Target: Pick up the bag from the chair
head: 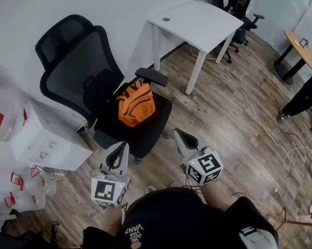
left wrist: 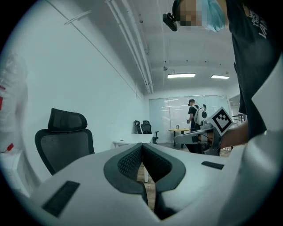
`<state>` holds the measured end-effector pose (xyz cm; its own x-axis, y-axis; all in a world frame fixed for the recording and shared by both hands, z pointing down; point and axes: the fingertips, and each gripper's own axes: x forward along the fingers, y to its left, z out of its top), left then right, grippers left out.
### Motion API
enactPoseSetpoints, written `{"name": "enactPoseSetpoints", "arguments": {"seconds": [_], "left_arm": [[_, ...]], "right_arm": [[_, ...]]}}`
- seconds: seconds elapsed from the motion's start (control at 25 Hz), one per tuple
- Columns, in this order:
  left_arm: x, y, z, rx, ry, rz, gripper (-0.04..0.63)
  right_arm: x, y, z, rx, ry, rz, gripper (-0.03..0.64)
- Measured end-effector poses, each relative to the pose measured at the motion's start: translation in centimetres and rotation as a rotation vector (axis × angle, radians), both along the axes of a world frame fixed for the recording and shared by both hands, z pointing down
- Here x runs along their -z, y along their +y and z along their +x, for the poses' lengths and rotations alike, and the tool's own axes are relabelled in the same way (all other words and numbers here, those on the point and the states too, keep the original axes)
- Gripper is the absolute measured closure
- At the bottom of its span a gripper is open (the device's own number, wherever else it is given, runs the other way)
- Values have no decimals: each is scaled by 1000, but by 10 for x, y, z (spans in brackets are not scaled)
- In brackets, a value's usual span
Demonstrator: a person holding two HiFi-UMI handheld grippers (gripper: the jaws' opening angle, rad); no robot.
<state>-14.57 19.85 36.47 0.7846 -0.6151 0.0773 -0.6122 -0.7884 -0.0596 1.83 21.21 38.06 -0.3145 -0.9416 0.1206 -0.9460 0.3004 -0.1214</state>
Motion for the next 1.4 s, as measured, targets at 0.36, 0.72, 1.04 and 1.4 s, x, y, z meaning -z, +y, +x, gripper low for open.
{"name": "enactPoseSetpoints", "arguments": {"seconds": [0.36, 0.72, 1.04, 1.4], "left_arm": [[-4, -9, -2, -37, -9, 2, 592], [-4, -35, 18, -4, -4, -13, 592], [-6, -72, 38, 65, -4, -21, 592], [-9, -107, 68, 161, -4, -23, 592]], "right_arm": [[3, -10, 4, -44, 0, 16, 618], [8, -42, 25, -20, 1, 14, 618], [7, -88, 49, 36, 5, 11, 618], [4, -137, 73, 142, 18, 8, 618]]}}
